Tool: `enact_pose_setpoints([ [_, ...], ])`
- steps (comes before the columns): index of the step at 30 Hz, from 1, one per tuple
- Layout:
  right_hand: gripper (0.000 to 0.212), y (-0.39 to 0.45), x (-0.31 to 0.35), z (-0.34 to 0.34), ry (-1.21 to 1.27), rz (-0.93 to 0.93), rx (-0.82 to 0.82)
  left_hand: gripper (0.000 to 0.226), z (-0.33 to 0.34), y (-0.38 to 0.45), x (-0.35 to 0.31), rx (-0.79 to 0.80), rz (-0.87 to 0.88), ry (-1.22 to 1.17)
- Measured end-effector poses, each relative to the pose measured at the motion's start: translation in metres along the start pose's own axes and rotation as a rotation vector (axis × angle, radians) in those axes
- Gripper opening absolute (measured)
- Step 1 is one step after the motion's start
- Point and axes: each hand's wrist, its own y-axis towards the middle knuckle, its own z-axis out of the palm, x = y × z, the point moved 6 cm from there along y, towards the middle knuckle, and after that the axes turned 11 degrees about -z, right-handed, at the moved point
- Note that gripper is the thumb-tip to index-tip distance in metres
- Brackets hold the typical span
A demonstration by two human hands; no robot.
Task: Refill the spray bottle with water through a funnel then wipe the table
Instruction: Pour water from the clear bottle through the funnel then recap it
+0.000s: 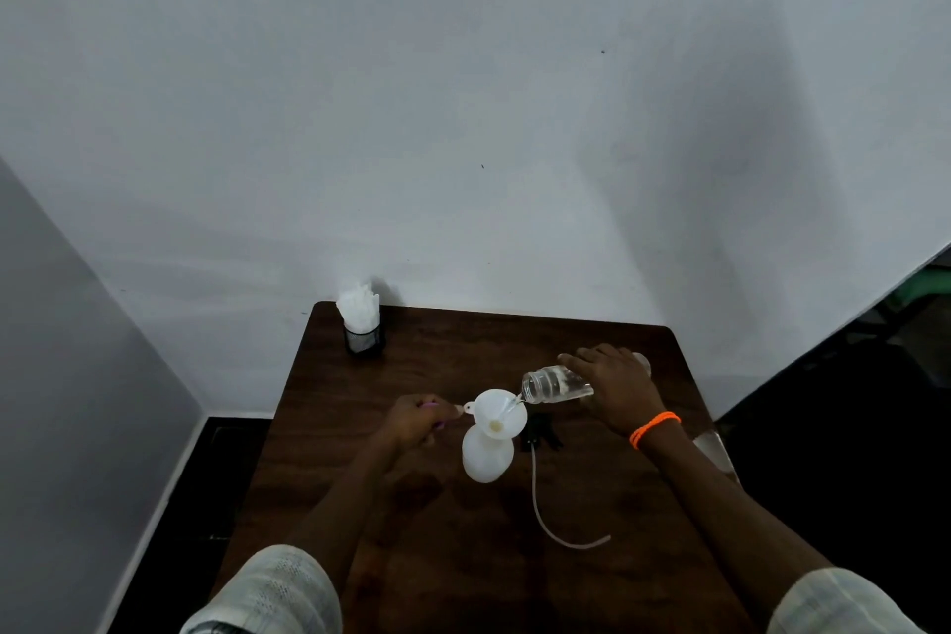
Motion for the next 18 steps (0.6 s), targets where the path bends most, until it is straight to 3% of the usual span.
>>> enact_pose_setpoints([
  [18, 0.067, -0.0027, -0.0001, -0.0029, 0.007, 0.011, -0.002, 0.025, -0.0009, -0.0033, 0.0075, 0.005, -0.012, -0.03],
])
